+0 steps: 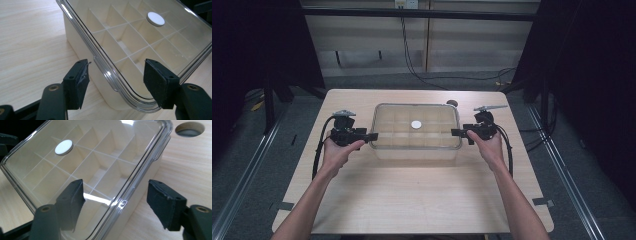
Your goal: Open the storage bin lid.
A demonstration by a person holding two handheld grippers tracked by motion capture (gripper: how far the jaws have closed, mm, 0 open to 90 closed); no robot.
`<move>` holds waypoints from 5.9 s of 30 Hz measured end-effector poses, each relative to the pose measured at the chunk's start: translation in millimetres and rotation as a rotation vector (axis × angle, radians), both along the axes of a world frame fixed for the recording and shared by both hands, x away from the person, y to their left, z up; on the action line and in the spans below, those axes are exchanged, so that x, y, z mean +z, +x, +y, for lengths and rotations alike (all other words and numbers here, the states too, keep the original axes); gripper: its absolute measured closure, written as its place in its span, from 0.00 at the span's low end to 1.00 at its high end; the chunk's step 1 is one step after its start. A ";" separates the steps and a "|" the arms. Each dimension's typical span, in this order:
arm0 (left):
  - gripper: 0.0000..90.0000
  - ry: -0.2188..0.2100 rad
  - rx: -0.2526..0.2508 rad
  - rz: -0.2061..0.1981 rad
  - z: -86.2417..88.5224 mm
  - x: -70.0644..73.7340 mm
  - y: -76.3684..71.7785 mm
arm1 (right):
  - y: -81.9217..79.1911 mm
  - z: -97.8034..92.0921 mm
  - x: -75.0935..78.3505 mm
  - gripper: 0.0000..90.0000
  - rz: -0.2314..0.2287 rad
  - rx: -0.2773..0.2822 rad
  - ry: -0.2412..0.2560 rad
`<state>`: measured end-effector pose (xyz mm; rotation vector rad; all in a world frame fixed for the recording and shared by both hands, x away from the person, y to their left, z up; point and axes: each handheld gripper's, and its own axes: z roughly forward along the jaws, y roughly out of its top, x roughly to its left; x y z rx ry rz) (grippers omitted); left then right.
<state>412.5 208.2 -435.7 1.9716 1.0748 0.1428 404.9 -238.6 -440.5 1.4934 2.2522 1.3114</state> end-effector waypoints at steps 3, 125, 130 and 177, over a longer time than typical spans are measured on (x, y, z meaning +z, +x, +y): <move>0.41 -0.004 -0.004 0.001 -2.8 -2.0 0.9 | -0.2 2.6 -1.6 0.32 0.006 0.009 -0.010; 0.65 -0.119 -0.051 -0.068 -8.6 23.2 -4.2 | -22.6 0.3 34.5 0.75 -0.073 -0.098 0.169; 0.66 -0.126 -0.058 -0.067 -5.2 23.9 -5.8 | -27.7 0.7 37.1 0.76 -0.086 -0.090 0.174; 0.68 -0.139 -0.091 -0.076 -1.1 27.2 -38.5 | -68.4 -2.8 38.8 0.78 -0.115 -0.056 0.208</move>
